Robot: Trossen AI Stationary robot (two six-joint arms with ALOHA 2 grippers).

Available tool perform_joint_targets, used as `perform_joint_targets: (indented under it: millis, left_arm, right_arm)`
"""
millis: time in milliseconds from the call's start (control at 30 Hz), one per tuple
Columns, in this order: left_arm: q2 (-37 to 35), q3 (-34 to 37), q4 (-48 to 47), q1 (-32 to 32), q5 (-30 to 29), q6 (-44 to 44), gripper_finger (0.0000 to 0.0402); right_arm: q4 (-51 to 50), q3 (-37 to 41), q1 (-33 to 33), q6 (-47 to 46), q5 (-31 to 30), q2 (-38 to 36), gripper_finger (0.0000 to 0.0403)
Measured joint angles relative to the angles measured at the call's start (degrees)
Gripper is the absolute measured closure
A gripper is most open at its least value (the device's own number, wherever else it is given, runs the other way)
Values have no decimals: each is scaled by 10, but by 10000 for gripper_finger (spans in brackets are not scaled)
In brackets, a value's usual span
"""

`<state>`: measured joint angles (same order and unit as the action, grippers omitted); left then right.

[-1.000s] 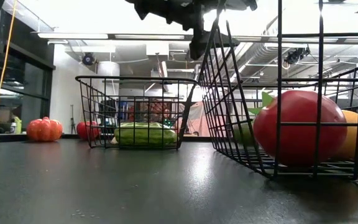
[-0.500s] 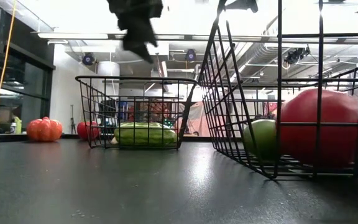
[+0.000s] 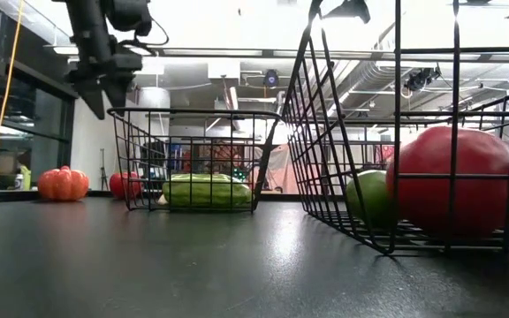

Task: Sort produce into baskets
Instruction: Put the orange pumpkin into the top black wire basket

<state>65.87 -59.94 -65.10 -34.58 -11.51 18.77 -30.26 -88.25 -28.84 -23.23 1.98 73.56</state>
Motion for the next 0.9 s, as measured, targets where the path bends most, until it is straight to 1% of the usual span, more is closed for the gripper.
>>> perform_joint_targets:
  millis: [67, 167, 267, 367, 533, 633, 767, 833, 900]
  left_arm:
    - [5, 0, -5, -18, 2, -8, 97]
    - [7, 0, -7, -31, 4, 6, 97]
    - [7, 0, -21, -34, 4, 24, 97]
    - [7, 0, -10, -34, -1, 4, 97]
    - [16, 0, -13, -43, -2, 1, 90]
    - [29, 6, -14, -61, 7, -10, 70]
    - [56, 41, -17, -90, 19, -33, 27]
    - [74, 53, -17, -101, 12, -28, 9]
    - [89, 56, -15, -107, 4, -8, 6]
  right_arm:
    - [-1, 0, 0, 5, 0, 0, 29]
    - [-11, 0, 0, 15, 5, 0, 29]
    - [-27, 0, 0, 28, 16, 0, 29]
    - [-41, 0, 0, 39, 19, 0, 29]
    - [-55, 0, 0, 61, 23, 0, 29]
    - [-58, 0, 0, 73, 26, 0, 29]
    - [-67, 0, 0, 84, 26, 0, 29]
    - [-71, 0, 0, 88, 26, 0, 29]
    - [-73, 0, 0, 91, 26, 0, 29]
